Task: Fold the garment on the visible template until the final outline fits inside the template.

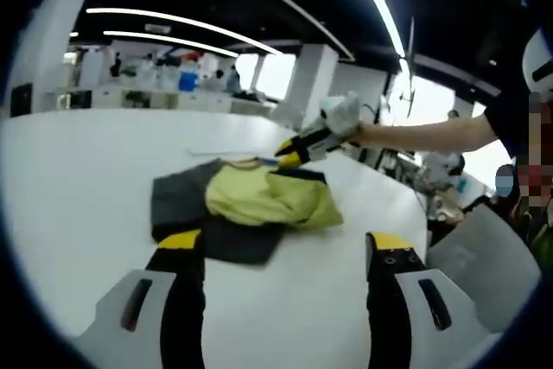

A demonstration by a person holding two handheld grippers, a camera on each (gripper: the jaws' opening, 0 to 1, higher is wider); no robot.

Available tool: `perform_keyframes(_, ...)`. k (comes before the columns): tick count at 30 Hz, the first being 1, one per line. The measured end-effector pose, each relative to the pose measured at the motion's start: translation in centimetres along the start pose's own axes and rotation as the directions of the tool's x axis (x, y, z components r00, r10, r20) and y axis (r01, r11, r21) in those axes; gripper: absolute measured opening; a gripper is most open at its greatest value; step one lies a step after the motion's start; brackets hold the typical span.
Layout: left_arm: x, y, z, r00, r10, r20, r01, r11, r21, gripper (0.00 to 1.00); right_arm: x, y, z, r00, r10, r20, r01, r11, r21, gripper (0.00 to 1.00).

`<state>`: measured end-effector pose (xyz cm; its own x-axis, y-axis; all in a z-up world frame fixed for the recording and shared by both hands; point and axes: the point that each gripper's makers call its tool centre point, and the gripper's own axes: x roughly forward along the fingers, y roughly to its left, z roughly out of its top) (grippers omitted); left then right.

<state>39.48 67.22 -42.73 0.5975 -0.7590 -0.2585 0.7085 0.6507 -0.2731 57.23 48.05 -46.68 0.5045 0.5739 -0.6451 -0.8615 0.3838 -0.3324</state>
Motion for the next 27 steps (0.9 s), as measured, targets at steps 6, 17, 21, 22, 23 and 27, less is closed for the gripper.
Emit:
perform_keyframes(6, 0.2, 0.0, 0.2, 1.000, -0.006, -0.002, 0.006, 1.000, 0.014, 0.72, -2.2, -0.8, -0.3, 0.999, -0.043, 0.027, 0.043, 0.999, -0.019, 0.22)
perform_keyframes(17, 0.8, -0.5, 0.1, 1.000, -0.022, -0.006, 0.022, 1.000, 0.018, 0.72, -5.0, 1.5, 0.1, 0.997, -0.049, 0.052, 0.056, 0.986, -0.157, 0.40)
perform_keyframes(21, 0.7, -0.5, 0.1, 1.000, -0.023, -0.007, 0.023, 1.000, 0.017, 0.72, -5.8, 2.9, 0.0, 0.998, -0.048, 0.051, 0.057, 0.976, -0.211, 0.43)
perform_keyframes(22, 0.7, -0.6, 0.1, 1.000, -0.024, -0.006, 0.024, 1.000, 0.016, 0.72, -6.0, 3.4, -0.1, 0.998, -0.043, 0.049, 0.053, 0.973, -0.227, 0.43)
perform_keyframes(23, 0.6, -0.5, 0.0, 1.000, -0.024, -0.006, 0.024, 1.000, 0.015, 0.72, -6.1, 3.7, -0.3, 0.998, -0.044, 0.045, 0.053, 0.969, -0.240, 0.43)
perform_keyframes(27, 0.6, -0.5, -0.1, 1.000, -0.024, -0.009, 0.024, 1.000, 0.012, 0.72, -6.9, 5.4, -0.4, 0.998, -0.037, 0.056, 0.051, 0.962, -0.269, 0.39)
